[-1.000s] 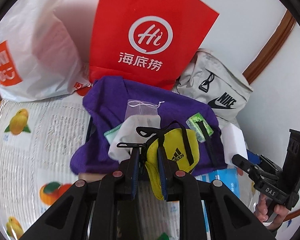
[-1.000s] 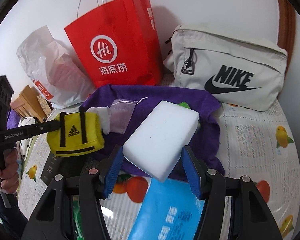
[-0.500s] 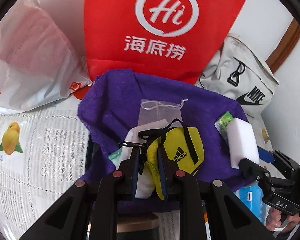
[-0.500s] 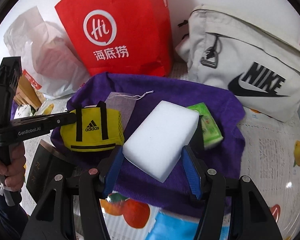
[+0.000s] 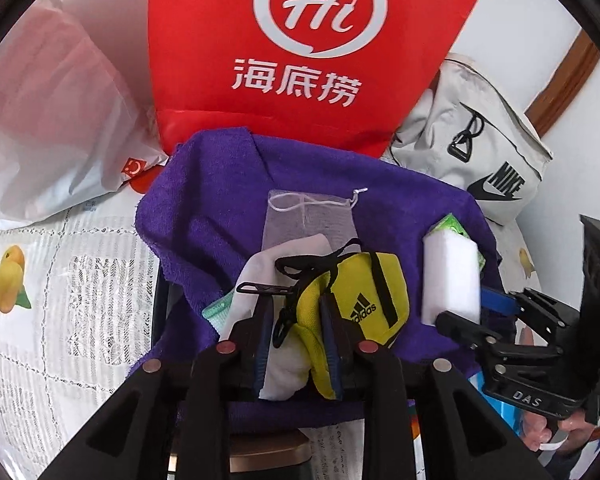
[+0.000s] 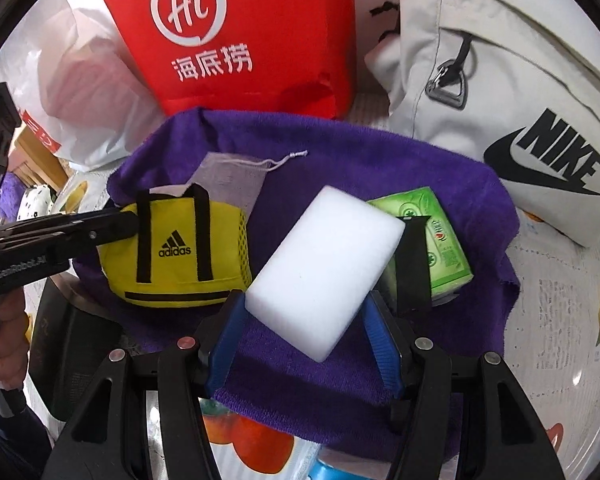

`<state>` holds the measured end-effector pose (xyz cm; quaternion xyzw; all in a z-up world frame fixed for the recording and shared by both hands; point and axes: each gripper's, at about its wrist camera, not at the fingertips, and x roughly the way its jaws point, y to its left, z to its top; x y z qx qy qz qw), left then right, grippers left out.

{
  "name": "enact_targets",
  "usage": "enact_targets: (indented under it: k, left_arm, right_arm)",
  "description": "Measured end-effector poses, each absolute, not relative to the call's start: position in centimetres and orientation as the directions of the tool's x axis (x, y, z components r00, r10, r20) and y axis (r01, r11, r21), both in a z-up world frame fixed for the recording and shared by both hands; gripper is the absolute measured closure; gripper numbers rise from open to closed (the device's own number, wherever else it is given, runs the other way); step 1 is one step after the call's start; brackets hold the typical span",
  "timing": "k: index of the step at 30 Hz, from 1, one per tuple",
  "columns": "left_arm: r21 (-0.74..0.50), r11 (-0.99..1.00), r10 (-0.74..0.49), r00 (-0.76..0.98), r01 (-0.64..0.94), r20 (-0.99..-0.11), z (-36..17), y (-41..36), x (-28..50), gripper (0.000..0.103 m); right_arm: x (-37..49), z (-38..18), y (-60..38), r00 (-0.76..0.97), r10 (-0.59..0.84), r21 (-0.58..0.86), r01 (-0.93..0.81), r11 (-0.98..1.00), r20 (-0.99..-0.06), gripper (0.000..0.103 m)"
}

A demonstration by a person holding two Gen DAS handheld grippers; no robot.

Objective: Organize soft objects
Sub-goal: 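Carry the pouch and sponge onto the purple towel and open both tools, then move the right tool back and grasp the green snack packet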

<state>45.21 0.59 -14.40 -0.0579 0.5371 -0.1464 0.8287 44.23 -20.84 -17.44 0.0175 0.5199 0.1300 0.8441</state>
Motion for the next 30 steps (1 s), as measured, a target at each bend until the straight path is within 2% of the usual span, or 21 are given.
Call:
enact_targets:
  k: [5,13,22,30]
  left_arm:
    - [-0.236,0.954,-0.289,0.368,0.183,-0.884,-14.0,0.4,45.1,0.061]
    - [-0.213,0.959,-0.272,0.392,0.189,-0.879,-12.1,0.5,43.8,0.049]
    - [-0.186,0.963,-0.26,0.475,0.197,-0.841,-8.2,1.4,39.7,0.049]
    - [-0.222,0.96,-0.278,0.494,0.169,-0.824,-6.4,3.6,34.5,0.049]
  right_arm:
    - [44.5,-17.6,-20.4,0.408,0.236,0.159,-0.214,0.964,-0.882,0.041]
    - [43.2,-16.4,-20.9,0.413,0.249,0.176,-0.206,0.963,-0.876,0.035]
    - [39.6,-13.4,-22.4,0.472,0.302,0.249,-0.174,0.953,-0.828,0.034]
    - [32.9,-10.7,-21.6,0.521,0.34,0.264,-0.216,0.94,-0.783,0.034]
